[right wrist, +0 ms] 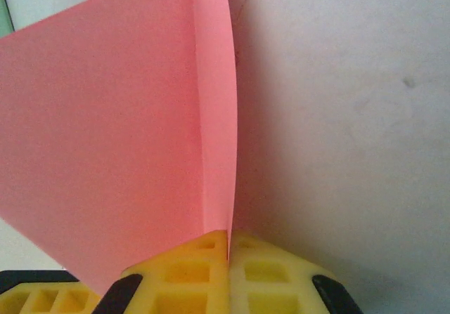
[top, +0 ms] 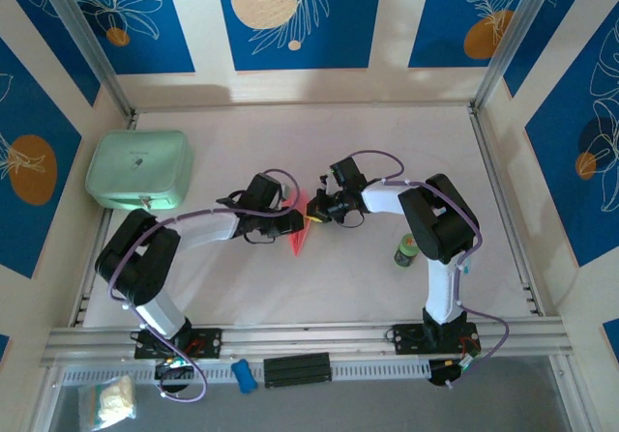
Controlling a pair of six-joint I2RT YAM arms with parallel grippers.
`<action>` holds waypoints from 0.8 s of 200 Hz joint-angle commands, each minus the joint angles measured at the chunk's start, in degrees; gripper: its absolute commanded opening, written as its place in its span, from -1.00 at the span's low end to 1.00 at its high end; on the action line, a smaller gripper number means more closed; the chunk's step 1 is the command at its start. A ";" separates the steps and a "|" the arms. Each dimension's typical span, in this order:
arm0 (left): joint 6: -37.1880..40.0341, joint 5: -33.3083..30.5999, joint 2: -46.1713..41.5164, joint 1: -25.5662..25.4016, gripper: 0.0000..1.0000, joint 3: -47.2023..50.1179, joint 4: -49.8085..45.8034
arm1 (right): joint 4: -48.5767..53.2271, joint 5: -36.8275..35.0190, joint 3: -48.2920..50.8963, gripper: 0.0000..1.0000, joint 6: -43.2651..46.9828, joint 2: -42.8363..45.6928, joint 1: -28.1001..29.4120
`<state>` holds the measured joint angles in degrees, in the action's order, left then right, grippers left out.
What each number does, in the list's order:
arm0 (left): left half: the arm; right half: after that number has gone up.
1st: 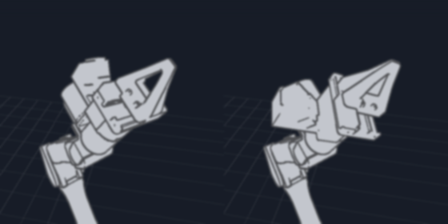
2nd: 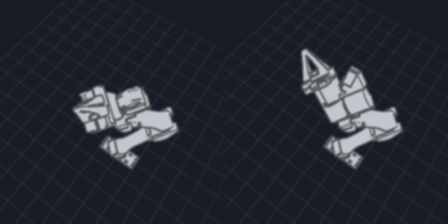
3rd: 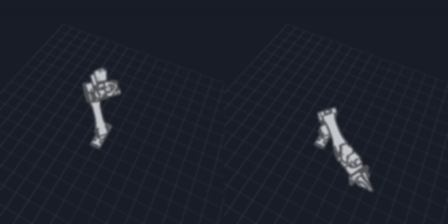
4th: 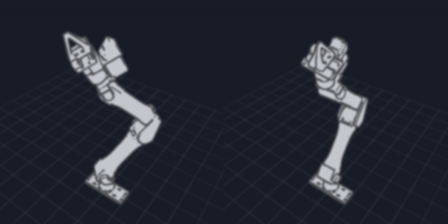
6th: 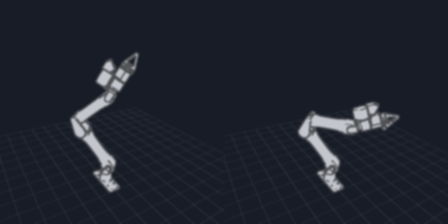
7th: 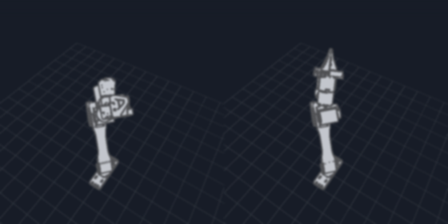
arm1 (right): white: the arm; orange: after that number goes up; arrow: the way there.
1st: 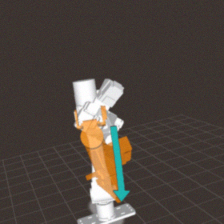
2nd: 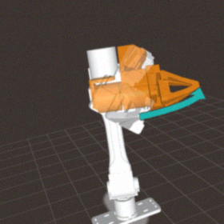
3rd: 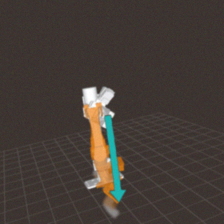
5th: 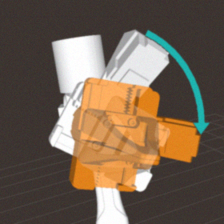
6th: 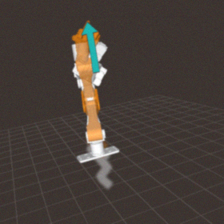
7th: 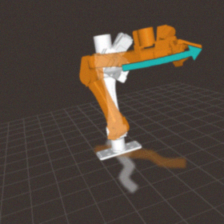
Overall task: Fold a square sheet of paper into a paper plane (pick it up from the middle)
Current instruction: Move the paper plane to the top-center of the table.
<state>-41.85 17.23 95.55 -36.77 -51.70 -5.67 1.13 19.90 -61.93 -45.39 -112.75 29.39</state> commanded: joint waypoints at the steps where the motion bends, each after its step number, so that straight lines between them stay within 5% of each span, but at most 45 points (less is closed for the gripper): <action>1: 3.58 -3.93 2.26 -1.06 -0.31 -2.70 -6.06 | 1.16 1.30 -1.08 -0.95 0.33 -0.58 0.05; 160: 6.69 -12.88 7.77 -4.28 -0.27 -10.43 -15.17 | 1.14 1.15 -0.73 -0.95 0.37 -0.37 -0.12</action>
<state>-36.10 7.38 102.61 -40.42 -60.20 -17.65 1.13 19.90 -61.93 -45.39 -112.75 29.39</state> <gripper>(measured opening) 0.375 0.042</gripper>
